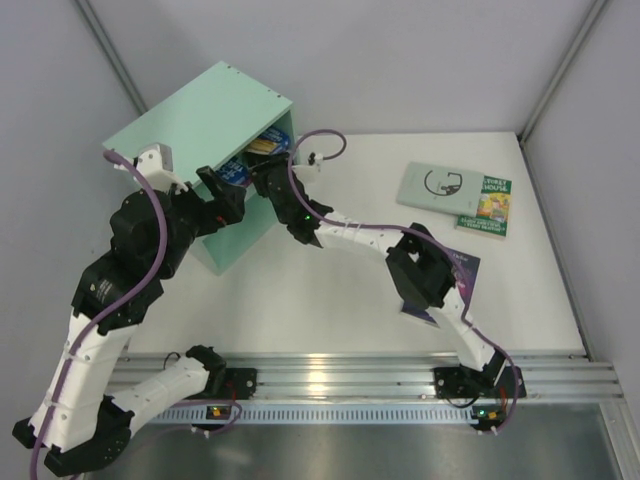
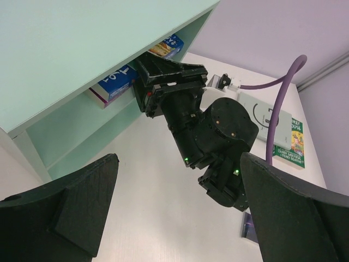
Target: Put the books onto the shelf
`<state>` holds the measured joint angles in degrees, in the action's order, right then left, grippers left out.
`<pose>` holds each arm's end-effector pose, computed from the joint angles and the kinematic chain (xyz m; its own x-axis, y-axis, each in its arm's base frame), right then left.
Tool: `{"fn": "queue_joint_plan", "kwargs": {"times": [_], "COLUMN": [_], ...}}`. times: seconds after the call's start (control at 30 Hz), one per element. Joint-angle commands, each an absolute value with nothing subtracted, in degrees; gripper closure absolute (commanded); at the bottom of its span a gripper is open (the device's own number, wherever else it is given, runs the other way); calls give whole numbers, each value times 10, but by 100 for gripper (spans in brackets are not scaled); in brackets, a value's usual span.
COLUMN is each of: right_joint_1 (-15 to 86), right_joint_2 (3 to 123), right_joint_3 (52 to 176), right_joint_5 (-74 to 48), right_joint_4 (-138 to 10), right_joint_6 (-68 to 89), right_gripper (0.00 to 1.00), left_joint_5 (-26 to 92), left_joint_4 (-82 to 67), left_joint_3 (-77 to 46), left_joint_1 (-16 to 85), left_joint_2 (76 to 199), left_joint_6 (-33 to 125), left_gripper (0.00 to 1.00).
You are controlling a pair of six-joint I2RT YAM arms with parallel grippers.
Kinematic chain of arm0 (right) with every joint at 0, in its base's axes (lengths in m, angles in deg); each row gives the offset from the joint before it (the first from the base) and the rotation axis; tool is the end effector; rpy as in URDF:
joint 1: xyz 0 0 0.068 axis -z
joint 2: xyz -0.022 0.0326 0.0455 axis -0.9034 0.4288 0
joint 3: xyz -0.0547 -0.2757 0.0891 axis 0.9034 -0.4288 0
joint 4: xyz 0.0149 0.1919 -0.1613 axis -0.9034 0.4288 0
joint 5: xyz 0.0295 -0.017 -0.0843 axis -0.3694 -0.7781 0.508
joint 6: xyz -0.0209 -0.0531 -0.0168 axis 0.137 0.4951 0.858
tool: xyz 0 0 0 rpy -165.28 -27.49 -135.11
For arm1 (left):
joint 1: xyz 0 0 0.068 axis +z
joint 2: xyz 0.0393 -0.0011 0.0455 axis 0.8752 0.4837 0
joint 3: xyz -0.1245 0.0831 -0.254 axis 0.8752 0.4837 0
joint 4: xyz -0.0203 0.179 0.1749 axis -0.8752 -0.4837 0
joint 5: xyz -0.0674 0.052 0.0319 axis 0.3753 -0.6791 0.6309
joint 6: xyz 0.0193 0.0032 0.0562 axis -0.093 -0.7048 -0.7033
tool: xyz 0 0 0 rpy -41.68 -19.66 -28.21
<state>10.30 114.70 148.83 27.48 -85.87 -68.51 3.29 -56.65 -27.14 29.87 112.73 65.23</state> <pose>0.3486 0.4450 0.2902 -0.3700 0.9260 -0.0748 -0.0204 0.0724 0.9972 0.1026 -0.0432 0.4877 -0.2557 -0.4033 -0.8786 0.0491 0.9022 -0.4284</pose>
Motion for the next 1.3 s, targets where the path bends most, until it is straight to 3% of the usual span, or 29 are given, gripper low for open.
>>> {"fn": "queue_joint_plan", "kwargs": {"times": [0.0, 0.37, 1.27], "right_joint_1": [104, 107, 128], "right_joint_2": [1085, 1081, 1019], "right_joint_3": [1516, 1613, 1547], "right_joint_5": [297, 279, 182], "right_joint_4": [-847, -679, -572], "right_joint_6": [-653, -578, -559], "right_gripper": [55, 46, 45], "left_joint_5": [35, 33, 38], "left_joint_4": [-546, -542, -536], "left_joint_3": [-275, -274, -263], "left_joint_1": [299, 299, 299], "left_joint_2": [1122, 1119, 1125], "left_joint_6": [644, 644, 643], "left_gripper": [1, 1, 1]}}
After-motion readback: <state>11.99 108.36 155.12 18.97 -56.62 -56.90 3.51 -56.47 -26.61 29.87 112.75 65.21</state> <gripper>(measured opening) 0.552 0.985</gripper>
